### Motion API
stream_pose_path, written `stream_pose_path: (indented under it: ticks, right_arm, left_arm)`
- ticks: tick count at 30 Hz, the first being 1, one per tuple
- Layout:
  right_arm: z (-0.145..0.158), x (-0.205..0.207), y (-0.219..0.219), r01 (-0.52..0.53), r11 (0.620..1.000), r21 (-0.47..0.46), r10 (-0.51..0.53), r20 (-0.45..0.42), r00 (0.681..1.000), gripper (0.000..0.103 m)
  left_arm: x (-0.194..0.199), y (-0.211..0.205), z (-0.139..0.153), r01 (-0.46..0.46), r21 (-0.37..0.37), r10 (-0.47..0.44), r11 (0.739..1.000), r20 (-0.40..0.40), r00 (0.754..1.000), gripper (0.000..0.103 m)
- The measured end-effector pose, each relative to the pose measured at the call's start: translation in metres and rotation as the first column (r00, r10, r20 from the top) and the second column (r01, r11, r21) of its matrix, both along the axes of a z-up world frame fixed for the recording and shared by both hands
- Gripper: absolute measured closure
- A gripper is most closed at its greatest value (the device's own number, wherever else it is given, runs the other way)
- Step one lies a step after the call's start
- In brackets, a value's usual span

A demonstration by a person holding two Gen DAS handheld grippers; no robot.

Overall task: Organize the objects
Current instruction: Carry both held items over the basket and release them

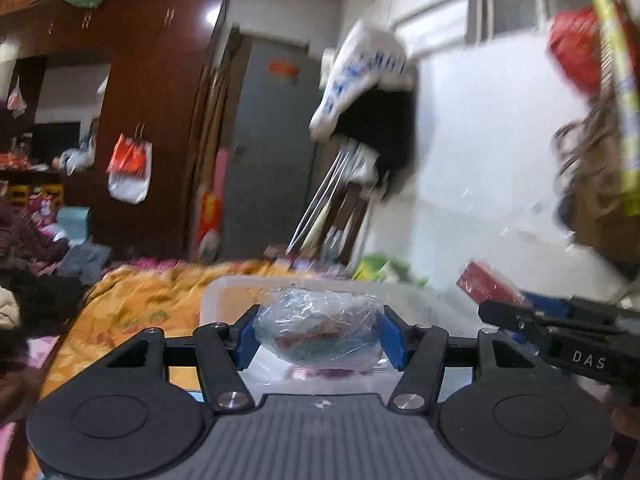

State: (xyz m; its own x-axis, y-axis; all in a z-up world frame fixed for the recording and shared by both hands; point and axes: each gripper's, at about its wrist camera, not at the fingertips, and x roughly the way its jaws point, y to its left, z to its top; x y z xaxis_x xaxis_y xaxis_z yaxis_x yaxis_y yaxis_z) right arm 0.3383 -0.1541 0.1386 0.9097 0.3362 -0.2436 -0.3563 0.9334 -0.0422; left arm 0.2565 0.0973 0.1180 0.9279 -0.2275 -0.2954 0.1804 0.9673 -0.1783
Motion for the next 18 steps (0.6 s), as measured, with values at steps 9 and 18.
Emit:
stream_pose_path:
  ticks: [9, 18]
  right_arm:
    - [-0.017, -0.001, -0.007, -0.022, 1.000, -0.004, 0.022, 0.022, 1.000, 0.000]
    - [-0.069, -0.052, -0.012, -0.030, 1.000, -0.003, 0.030, -0.120, 0.992, 0.000]
  left_arm:
    - [0.026, 0.005, -0.016, -0.076, 0.034, 0.076, 0.997, 0.008, 0.997, 0.005]
    - [-0.033, 0.035, -0.052, -0.073, 0.022, 0.073, 0.997, 0.028, 0.997, 0.000]
